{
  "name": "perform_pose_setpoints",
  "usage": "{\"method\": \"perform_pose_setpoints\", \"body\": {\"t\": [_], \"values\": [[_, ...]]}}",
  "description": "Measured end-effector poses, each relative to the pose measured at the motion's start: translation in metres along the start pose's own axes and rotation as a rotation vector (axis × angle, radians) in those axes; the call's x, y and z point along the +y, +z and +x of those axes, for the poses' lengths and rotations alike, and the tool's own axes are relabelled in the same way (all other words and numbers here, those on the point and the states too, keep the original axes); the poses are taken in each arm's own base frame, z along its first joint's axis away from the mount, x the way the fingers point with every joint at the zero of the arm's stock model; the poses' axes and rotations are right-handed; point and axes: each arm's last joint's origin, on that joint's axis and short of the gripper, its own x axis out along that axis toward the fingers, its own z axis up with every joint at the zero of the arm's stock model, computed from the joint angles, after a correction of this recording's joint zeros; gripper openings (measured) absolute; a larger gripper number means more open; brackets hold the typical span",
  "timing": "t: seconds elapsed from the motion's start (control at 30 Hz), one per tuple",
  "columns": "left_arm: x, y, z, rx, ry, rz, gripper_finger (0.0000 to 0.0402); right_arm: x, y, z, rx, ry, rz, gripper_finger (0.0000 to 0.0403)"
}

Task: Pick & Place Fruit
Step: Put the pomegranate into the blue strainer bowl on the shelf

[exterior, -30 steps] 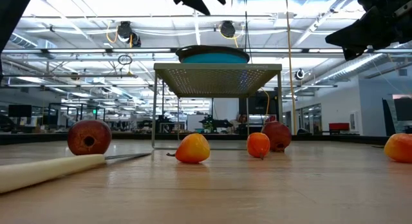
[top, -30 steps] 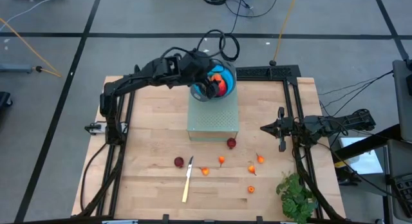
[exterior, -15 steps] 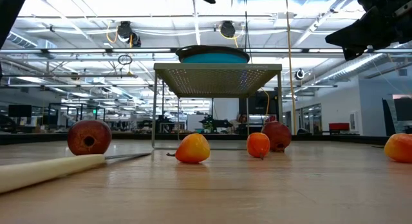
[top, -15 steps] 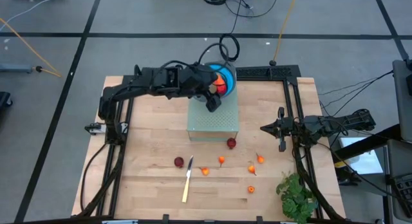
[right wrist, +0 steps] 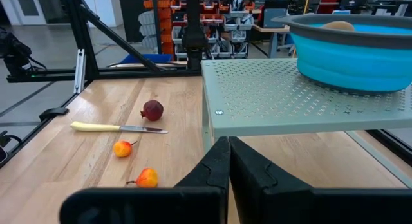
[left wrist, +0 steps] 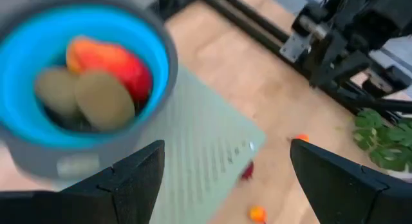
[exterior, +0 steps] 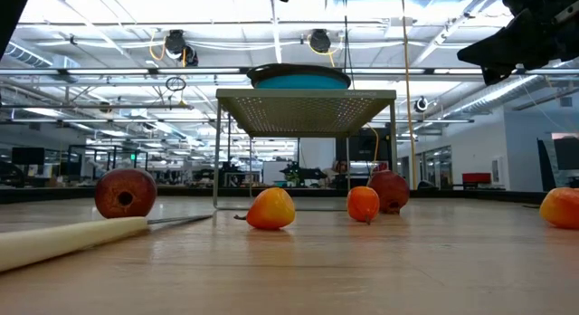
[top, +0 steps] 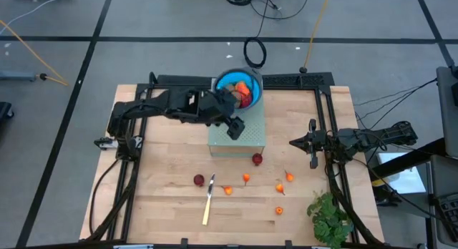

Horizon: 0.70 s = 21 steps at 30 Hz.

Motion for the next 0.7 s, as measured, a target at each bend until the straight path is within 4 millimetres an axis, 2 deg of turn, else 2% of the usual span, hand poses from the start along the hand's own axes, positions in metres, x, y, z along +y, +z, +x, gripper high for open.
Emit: {"method": "perform_pose_setpoints", "body": {"t": [0.37,0.7], "values": [[-0.021,-0.051,-0.021,0.204,0.113,-0.255,0.0335,0.0,0.0,0.0,0.0,0.0,0.0,0.0],[-0.038,-0.088,-0.036,0.292,0.204,-0.406,0.0335,0.0,0.0,0.0,0.0,0.0,0.0,0.0]]}}
